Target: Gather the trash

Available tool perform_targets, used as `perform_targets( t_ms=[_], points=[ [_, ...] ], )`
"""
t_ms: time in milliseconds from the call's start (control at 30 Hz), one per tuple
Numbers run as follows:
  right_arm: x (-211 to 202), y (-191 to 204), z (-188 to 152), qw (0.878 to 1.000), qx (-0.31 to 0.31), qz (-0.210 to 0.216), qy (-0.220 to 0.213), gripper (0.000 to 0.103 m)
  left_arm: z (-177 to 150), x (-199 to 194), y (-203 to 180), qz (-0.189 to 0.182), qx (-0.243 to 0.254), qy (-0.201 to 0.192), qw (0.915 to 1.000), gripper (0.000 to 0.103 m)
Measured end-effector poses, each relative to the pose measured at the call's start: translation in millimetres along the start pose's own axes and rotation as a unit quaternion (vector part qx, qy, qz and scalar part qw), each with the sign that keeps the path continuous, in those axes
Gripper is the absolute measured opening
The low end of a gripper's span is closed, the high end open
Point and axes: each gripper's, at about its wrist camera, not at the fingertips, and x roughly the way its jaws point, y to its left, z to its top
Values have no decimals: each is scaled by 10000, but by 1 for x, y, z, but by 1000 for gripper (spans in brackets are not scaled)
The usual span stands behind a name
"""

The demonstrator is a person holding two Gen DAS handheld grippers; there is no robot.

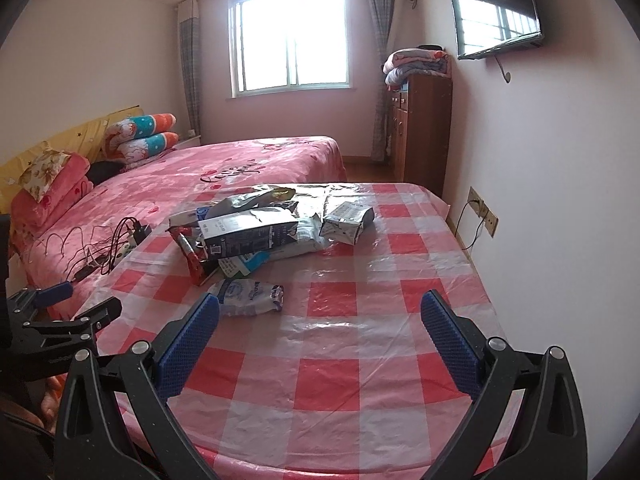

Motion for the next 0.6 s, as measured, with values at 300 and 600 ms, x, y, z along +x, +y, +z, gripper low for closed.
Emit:
perform_targets(
  t_ms=[300,600],
  points=[
    [12,-3,-8,9996,55,184,228,99,-8,12,-1,-73,21,121,9999,100],
    [30,-12,-15,9982,196,325,457,99,-14,25,-2,-452,45,264,9986,100]
  ],
)
